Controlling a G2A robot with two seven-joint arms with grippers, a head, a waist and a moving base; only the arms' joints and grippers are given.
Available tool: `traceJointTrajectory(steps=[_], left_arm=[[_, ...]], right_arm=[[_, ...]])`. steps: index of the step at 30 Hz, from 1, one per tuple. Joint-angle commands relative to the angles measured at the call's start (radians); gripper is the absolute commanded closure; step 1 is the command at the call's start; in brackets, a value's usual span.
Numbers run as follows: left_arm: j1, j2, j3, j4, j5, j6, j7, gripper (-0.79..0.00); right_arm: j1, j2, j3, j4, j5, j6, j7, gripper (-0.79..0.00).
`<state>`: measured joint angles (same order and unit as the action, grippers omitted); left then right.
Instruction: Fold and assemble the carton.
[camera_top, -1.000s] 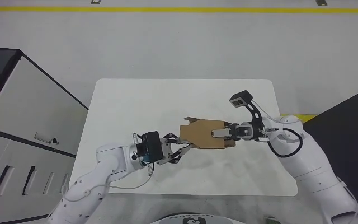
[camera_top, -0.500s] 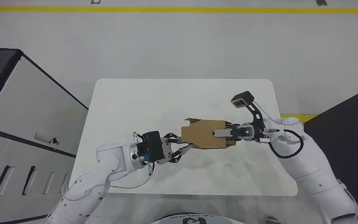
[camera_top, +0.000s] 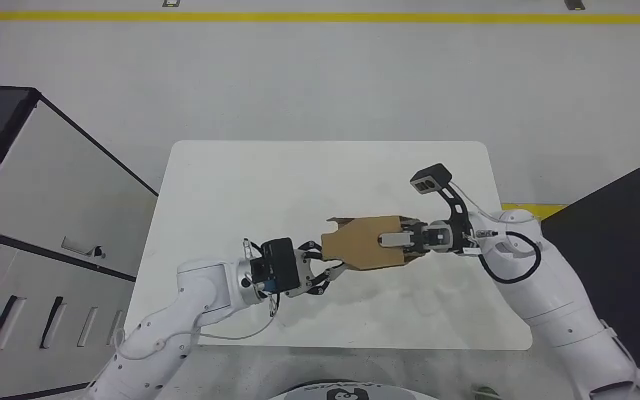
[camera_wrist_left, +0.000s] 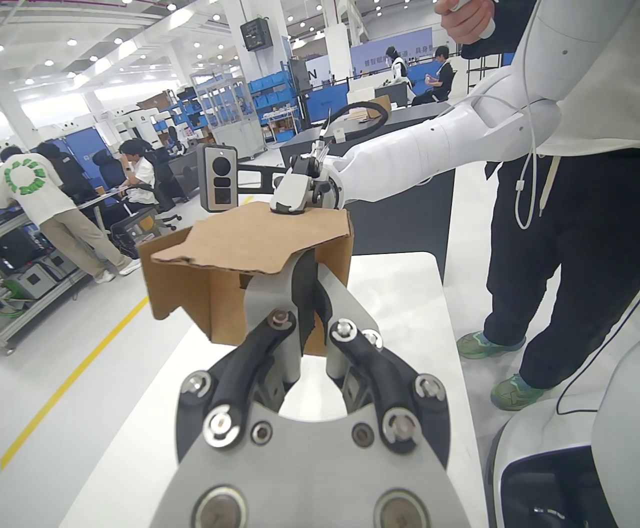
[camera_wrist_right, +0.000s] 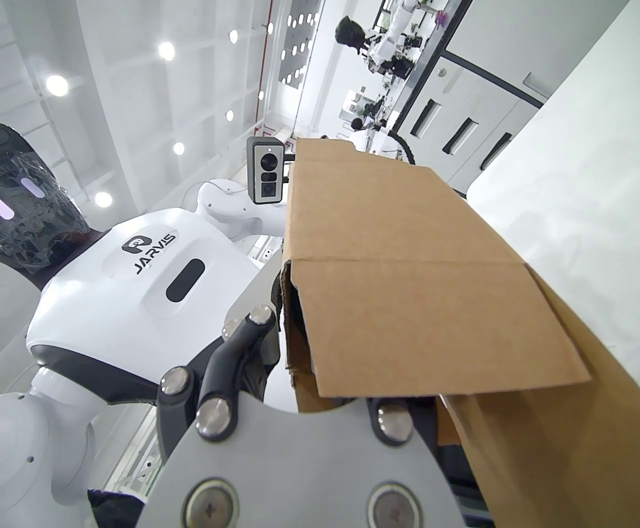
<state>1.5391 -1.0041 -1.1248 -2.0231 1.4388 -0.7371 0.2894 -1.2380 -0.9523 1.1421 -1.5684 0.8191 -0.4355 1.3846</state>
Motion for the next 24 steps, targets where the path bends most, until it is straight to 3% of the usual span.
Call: traceJointTrajectory(steps=[1, 13, 24], left_arm=[[-0.001, 0.0, -0.001, 0.0, 0.0, 0.001, -0.002, 0.0], [0.029, 0.01, -0.076, -0.013, -0.001, 0.03, 0.017, 0.0], [0.063, 0.013, -0.119, -0.049, 0.051, 0.129, 0.034, 0.0]], right_arm=[[0.0, -0.001, 0.0, 0.003, 0.001, 0.001, 0.001, 0.0], [-0.03, -0.001, 0.047, 0.005, 0.052, 0.022, 0.022, 0.0], [-0.054, -0.007, 0.079, 0.019, 0.126, 0.069, 0.069, 0.0]])
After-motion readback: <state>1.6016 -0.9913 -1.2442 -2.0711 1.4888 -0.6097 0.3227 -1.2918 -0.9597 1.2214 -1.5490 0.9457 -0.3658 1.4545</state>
